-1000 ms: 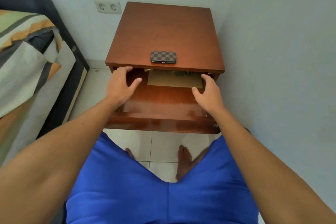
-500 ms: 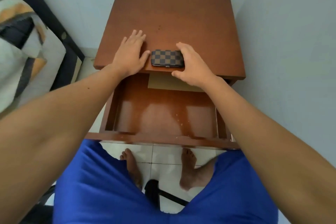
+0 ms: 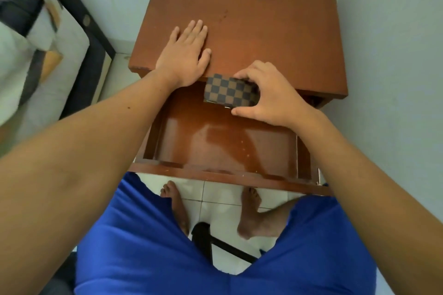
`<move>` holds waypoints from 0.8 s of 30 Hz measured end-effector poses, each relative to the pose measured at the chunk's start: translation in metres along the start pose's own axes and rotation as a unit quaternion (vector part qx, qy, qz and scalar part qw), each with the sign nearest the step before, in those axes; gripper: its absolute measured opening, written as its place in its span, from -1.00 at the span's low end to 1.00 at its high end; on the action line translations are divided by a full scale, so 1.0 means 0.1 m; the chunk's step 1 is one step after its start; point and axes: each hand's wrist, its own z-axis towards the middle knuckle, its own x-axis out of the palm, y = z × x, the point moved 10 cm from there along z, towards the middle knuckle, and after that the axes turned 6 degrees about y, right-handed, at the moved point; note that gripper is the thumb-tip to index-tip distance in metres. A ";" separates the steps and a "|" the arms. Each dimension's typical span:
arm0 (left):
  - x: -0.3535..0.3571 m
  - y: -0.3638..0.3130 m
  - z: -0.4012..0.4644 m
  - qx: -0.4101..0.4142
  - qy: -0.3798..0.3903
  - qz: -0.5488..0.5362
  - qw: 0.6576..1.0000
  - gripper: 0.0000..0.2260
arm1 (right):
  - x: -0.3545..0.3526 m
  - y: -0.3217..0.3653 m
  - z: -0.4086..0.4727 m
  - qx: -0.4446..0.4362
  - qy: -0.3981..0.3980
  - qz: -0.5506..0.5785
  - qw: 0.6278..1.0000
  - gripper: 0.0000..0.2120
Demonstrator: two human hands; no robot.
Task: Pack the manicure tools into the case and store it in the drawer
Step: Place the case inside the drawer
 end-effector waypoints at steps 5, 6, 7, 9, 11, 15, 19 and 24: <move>-0.01 0.01 -0.01 -0.007 -0.006 -0.005 1.000 -0.38 | 0.70 -0.07 -0.23 0.021 0.076 0.018 0.997 -0.26; -0.01 0.01 -0.01 -0.009 -0.007 -0.007 1.000 -0.39 | 0.85 -0.13 -0.21 0.033 0.098 0.004 0.995 -0.25; 0.00 0.01 -0.01 -0.010 -0.008 -0.008 1.000 -0.39 | 0.97 -0.19 -0.18 0.046 0.116 -0.003 0.992 -0.24; 0.00 0.01 -0.02 -0.011 -0.009 -0.008 1.000 -0.39 | 1.15 -0.29 -0.13 0.067 0.136 -0.003 0.988 -0.23; -0.01 0.01 -0.01 -0.012 -0.012 -0.007 1.000 -0.39 | 1.26 -0.35 -0.08 0.081 0.142 -0.006 0.987 -0.21; -0.01 0.02 -0.01 -0.009 -0.015 -0.011 1.000 -0.39 | 1.41 -0.45 -0.02 0.103 0.135 0.004 0.985 -0.20; 0.00 0.03 0.00 -0.010 -0.018 -0.012 1.000 -0.39 | 1.44 -0.53 -0.03 0.111 0.110 0.024 0.987 -0.18; 0.00 0.04 0.00 -0.010 -0.020 -0.014 1.000 -0.39 | 1.44 -0.52 -0.06 0.112 0.111 0.033 0.987 -0.14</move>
